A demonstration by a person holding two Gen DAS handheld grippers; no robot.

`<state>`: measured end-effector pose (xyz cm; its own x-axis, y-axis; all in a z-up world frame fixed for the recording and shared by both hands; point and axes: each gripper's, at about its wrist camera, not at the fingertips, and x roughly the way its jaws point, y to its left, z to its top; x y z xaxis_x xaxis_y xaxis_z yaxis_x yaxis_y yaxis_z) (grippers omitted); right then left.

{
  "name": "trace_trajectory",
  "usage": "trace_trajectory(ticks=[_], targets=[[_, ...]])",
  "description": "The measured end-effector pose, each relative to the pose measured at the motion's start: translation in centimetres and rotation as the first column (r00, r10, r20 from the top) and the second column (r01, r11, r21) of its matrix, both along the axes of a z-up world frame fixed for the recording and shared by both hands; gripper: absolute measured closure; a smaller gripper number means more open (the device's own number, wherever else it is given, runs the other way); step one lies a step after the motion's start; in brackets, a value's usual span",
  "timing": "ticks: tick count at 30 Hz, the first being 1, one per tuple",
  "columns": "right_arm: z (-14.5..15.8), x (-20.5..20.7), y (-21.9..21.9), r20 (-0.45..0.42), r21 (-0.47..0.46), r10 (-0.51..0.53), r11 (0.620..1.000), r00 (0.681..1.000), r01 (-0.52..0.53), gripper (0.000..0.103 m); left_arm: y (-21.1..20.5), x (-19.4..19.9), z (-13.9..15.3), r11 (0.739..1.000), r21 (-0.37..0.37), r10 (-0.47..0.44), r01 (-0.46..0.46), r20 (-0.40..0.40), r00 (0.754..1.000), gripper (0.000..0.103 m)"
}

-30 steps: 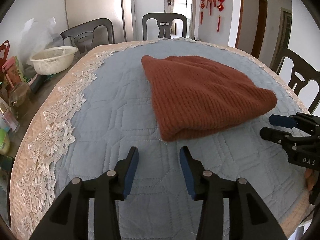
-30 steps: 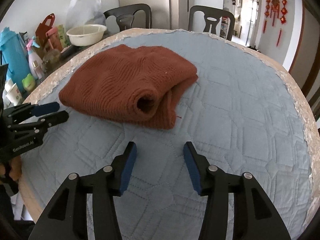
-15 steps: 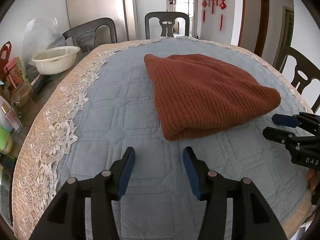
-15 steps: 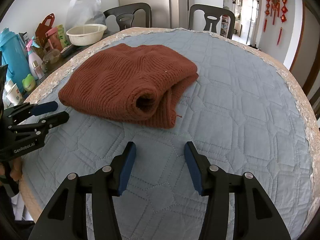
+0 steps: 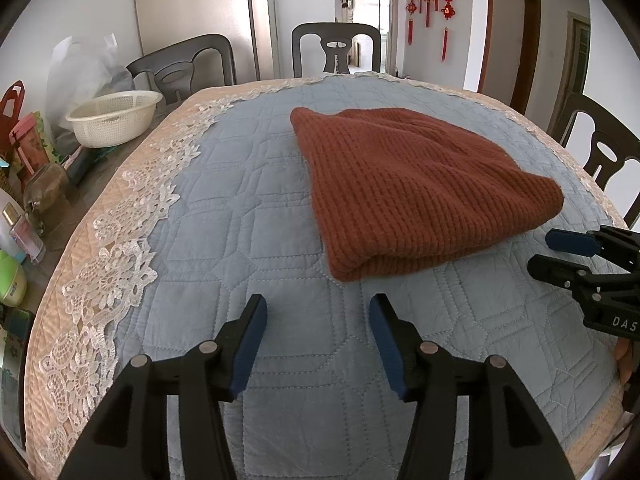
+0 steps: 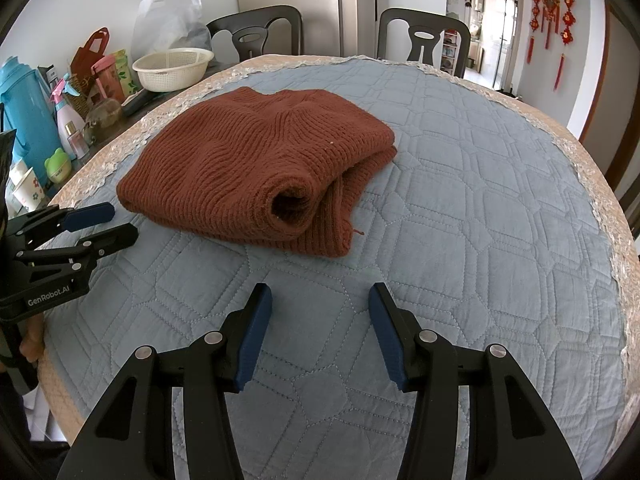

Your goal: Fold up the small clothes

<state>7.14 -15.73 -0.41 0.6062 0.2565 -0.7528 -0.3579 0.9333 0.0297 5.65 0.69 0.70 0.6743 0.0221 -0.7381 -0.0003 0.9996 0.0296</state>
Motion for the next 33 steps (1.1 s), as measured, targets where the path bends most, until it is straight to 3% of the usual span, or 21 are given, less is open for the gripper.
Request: trace_trajectory(ticks=[33], targets=[[0.01,0.05,0.00,-0.001,0.002,0.000,1.000,1.000,0.000,0.051,0.14,-0.11,-0.04,1.000,-0.002,0.009,-0.009,-0.006,1.000,0.040]])
